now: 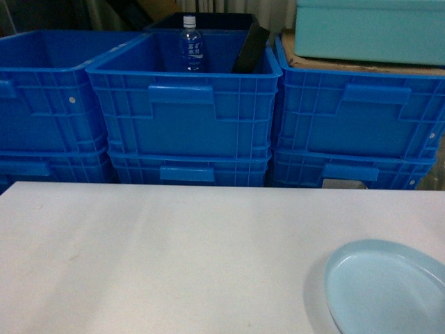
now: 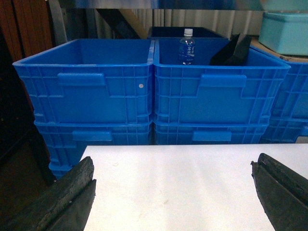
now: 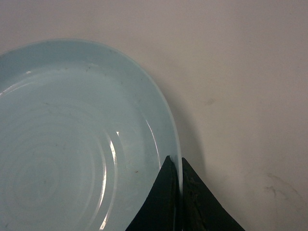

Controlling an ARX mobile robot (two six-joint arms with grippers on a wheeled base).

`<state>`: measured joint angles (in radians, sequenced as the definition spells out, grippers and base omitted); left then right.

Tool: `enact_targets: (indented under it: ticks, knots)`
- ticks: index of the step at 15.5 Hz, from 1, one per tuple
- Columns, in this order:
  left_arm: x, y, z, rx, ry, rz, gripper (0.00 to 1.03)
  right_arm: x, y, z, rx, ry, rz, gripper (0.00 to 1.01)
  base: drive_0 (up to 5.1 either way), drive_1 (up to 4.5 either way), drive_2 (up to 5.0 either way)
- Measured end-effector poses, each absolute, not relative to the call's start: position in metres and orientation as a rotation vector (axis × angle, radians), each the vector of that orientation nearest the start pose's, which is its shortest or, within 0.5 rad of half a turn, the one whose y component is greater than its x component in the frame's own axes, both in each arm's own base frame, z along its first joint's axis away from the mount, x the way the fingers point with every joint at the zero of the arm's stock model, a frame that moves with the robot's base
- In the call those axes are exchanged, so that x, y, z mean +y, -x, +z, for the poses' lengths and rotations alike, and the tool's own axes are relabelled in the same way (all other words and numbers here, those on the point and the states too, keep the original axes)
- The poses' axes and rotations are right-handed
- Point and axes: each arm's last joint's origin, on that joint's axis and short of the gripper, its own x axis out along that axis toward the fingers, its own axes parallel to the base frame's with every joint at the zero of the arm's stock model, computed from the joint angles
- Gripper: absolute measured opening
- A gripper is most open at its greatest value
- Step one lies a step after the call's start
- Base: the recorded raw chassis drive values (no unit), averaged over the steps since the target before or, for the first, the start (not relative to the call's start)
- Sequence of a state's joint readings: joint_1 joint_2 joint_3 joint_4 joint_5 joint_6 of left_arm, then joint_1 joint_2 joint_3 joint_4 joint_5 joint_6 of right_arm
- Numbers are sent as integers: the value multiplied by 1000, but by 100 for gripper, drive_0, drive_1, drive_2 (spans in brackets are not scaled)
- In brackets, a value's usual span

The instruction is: Place blue tray on left shelf second layer neatly

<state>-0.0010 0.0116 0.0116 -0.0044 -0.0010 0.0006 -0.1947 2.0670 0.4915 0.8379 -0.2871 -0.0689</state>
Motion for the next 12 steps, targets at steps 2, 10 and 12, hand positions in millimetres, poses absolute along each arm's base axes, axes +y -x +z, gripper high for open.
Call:
enact_targets:
  ticks: [2, 10, 12]
  knots:
    - [0, -98, 166, 4, 0, 0, 98, -38, -268, 33, 668, -82, 125, 2, 0, 0, 0]
    - [0, -98, 166, 4, -1, 0, 98, -19, -248, 106, 246, 172, 144, 2, 0, 0, 0]
    - [0, -98, 166, 4, -1, 0, 98, -18, -230, 124, 199, 174, 136, 2, 0, 0, 0]
